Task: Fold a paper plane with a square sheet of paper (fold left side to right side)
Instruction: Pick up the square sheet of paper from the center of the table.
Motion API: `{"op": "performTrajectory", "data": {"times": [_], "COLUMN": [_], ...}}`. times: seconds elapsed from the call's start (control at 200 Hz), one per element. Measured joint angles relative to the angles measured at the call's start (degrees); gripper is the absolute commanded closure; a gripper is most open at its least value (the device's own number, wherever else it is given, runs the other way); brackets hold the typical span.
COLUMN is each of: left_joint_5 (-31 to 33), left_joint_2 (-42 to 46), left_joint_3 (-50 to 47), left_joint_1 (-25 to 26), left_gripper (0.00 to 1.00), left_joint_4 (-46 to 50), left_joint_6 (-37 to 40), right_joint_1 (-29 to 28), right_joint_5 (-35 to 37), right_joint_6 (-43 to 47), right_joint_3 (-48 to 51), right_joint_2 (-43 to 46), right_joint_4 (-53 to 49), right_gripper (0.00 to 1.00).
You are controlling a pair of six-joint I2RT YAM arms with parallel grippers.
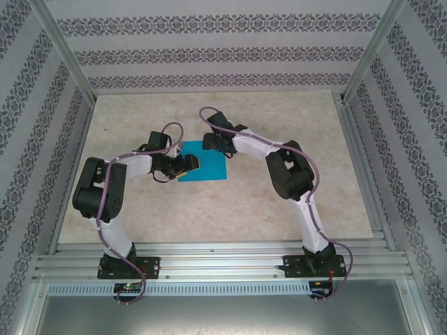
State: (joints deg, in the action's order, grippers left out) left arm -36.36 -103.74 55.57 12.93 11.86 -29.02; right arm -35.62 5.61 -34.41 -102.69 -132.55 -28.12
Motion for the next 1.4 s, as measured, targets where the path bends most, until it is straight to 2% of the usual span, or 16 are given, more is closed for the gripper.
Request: {"op": "performTrajectory", "data": {"times": [0.535, 1.044, 1.404], "left_joint_5": [0.87, 0.90, 2.32], "left_joint_2": [-0.26, -0.35, -0.20], "left_joint_3": [0.35, 0.63, 3.17], "left_joint_1": [0.35, 0.39, 0.39], "left_gripper": [0.23, 0.22, 0.19], "left_joint_4": [0.00, 0.04, 3.06], "left_joint_6": [0.00, 0.17, 1.57], "right_joint_1": [-2.43, -2.99, -2.97], "right_joint_5": [-0.87, -4.46, -6.86], "right_joint_6": [-0.72, -1.09, -1.86], "right_joint_3": [-1.07, 2.43, 7.45], "right_joint_2": [-0.81, 0.81, 3.13], "right_joint_4": [-1.70, 0.76, 5.20], "right_gripper": [0.21, 0.55, 0.66]}}
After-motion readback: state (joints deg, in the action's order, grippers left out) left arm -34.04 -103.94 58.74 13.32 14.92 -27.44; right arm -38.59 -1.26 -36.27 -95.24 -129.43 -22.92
